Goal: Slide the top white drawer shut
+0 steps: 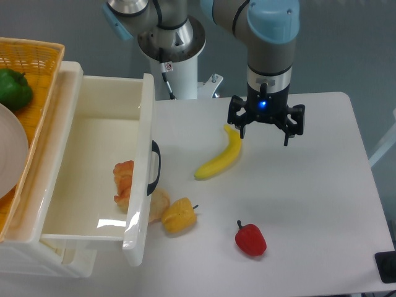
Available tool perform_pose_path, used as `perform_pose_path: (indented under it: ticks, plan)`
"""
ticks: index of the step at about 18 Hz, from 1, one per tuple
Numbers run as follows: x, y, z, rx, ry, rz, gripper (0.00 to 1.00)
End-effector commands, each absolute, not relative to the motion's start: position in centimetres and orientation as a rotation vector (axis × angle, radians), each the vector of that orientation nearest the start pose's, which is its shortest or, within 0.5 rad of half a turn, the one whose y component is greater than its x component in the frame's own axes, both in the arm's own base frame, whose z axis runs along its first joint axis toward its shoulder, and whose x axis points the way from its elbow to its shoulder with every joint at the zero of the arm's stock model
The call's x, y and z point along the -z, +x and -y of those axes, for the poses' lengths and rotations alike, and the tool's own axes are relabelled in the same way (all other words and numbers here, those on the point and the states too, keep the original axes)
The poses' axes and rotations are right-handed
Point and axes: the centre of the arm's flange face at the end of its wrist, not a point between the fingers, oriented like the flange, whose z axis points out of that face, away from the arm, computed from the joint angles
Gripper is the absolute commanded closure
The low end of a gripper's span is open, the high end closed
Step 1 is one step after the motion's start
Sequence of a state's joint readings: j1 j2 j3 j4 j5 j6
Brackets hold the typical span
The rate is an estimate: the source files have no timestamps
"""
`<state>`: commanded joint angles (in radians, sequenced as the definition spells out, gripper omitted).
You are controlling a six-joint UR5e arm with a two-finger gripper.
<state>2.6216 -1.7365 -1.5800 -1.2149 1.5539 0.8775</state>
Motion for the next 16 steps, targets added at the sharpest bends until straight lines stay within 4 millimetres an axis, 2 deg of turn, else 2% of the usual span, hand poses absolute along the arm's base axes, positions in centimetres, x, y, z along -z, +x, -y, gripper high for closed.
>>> perform_pose_path:
  ticks: [3,6,8,12,16]
  plan:
    - [-42.1,-42.5,-39.9,-0.181,-3.021,0.275,0.00]
    - [-41.7,-42.0,-40.1,-0.163,-3.006,0.382,0.00]
    - [-41.6,-41.4,-40.6,-0.153,-2.994,0.453,0.00]
    - [-40.3,-40.5,-42.2,-0.120,-3.009,0.456,0.00]
    - [-39.0,-40.6,-42.5,-0.093,-3.022,0.482,0.00]
